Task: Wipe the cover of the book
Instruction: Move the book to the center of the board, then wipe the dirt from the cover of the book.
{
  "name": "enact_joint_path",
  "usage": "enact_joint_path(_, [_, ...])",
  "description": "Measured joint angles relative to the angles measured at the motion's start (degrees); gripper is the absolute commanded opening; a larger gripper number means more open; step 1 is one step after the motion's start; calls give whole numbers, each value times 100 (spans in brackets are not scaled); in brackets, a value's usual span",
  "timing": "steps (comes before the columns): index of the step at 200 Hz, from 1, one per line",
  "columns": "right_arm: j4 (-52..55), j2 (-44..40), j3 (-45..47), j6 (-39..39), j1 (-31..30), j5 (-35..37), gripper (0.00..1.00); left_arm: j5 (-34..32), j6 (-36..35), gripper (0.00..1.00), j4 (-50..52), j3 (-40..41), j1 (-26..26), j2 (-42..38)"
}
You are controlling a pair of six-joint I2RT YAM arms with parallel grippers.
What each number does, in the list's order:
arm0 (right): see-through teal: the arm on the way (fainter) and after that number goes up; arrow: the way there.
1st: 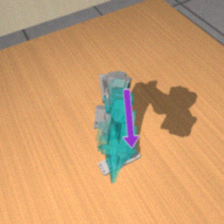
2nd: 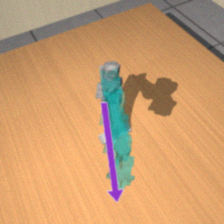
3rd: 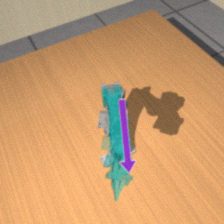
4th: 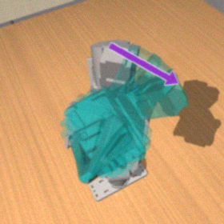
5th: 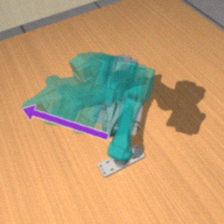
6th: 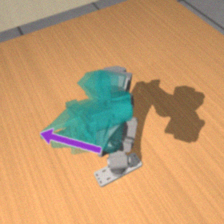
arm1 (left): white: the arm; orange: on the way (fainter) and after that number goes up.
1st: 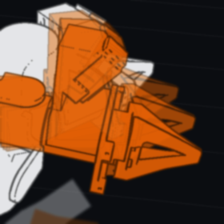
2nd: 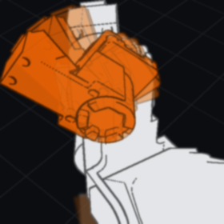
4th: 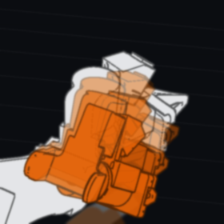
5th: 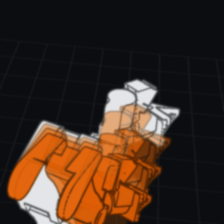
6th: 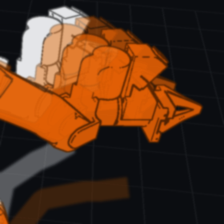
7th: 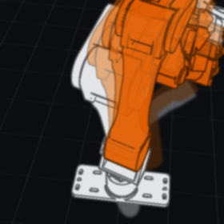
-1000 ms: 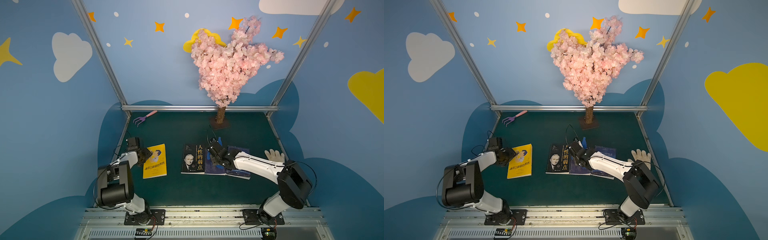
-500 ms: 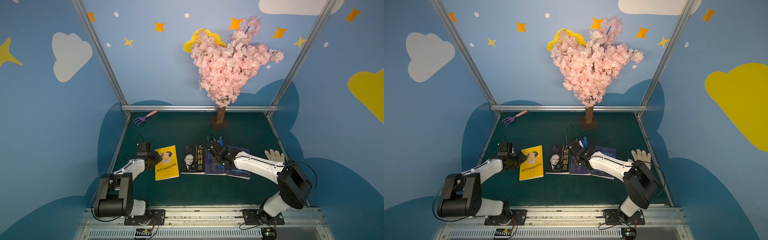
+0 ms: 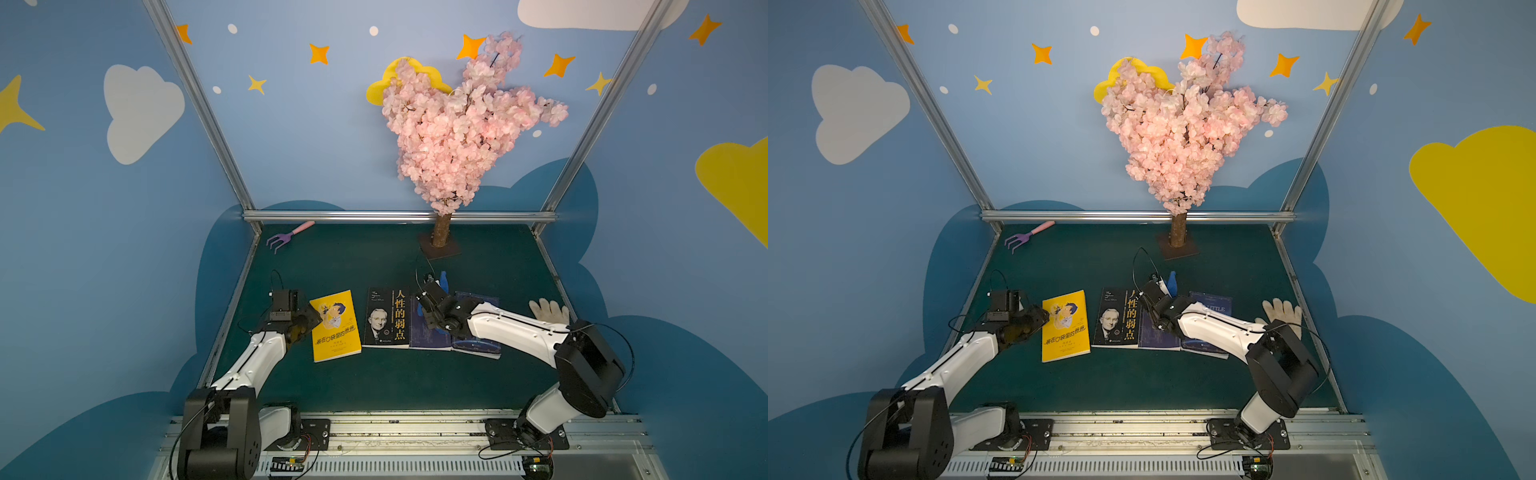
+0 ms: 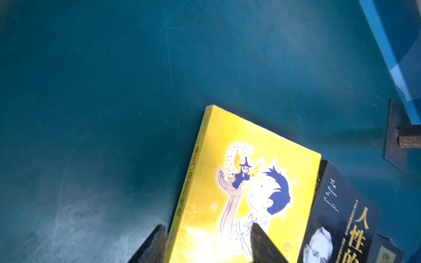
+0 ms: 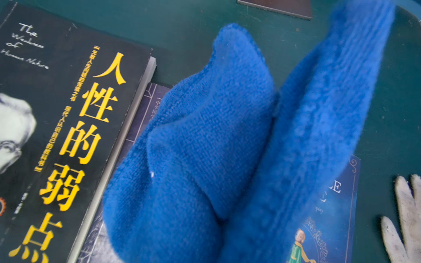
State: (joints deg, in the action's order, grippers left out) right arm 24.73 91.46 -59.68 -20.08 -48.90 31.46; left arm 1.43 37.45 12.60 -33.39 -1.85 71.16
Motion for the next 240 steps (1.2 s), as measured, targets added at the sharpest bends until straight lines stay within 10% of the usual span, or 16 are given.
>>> enact_joint_path(71, [439,-2,-173,98,11,-107,0,549,-247,48,-557,-57,20,990])
enact_joint_path(128, [1401,315,-2090,101,-354,-1246,0,955,-267,38,-885,-9,79,1134])
enact_joint_path(240, [2723,4848,-7180,-409,-824,-2929,0,748,-306,24,-861,166,122,885])
